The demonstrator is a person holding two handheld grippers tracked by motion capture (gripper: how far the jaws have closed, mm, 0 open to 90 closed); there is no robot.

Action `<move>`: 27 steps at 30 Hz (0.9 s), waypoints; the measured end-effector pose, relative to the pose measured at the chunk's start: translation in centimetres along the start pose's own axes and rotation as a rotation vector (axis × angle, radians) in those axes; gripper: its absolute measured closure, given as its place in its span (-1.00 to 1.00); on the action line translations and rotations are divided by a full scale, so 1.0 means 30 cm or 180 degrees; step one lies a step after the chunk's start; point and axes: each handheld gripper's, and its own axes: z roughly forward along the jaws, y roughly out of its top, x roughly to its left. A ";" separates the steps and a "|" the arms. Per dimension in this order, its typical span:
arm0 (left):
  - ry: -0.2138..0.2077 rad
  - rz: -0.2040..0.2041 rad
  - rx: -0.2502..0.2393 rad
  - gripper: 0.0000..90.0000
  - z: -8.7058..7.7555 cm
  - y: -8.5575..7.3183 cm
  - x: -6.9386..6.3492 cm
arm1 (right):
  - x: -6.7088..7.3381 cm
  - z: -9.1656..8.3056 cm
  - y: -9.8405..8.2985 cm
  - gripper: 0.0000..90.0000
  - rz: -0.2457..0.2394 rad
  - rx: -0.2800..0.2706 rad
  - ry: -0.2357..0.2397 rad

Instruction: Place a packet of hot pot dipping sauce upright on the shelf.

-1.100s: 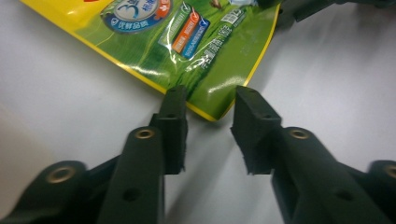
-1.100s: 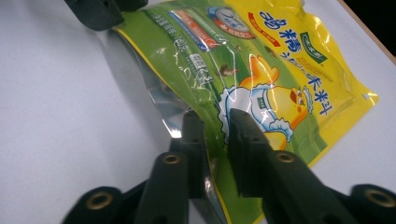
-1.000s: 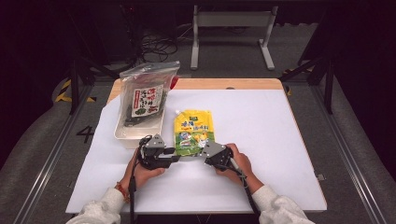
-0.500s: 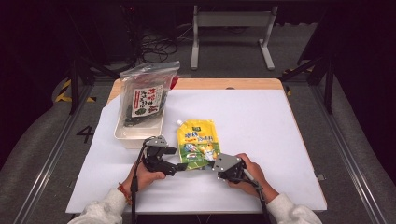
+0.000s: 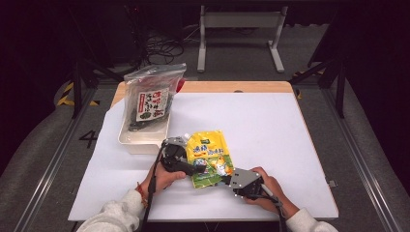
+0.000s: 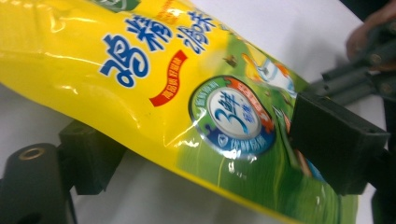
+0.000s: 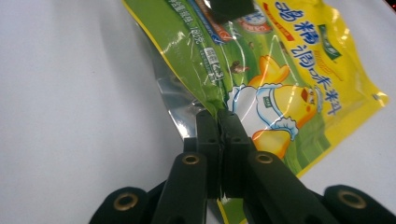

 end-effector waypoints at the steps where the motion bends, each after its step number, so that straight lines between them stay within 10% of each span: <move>1: 0.0000 0.0000 0.0000 -0.53 0.000 0.000 0.000 | 0.000 0.000 0.000 0.94 0.0000 0.0000 0.0000; 10: 0.0126 0.0171 -0.0353 0.90 -0.042 0.012 -0.009 | 0.009 -0.001 -0.004 0.80 -0.0006 -0.0020 0.0067; 27: 0.0160 0.0865 -0.0709 0.94 -0.136 0.043 -0.121 | -0.023 -0.064 -0.024 0.72 0.0478 -0.0319 0.0136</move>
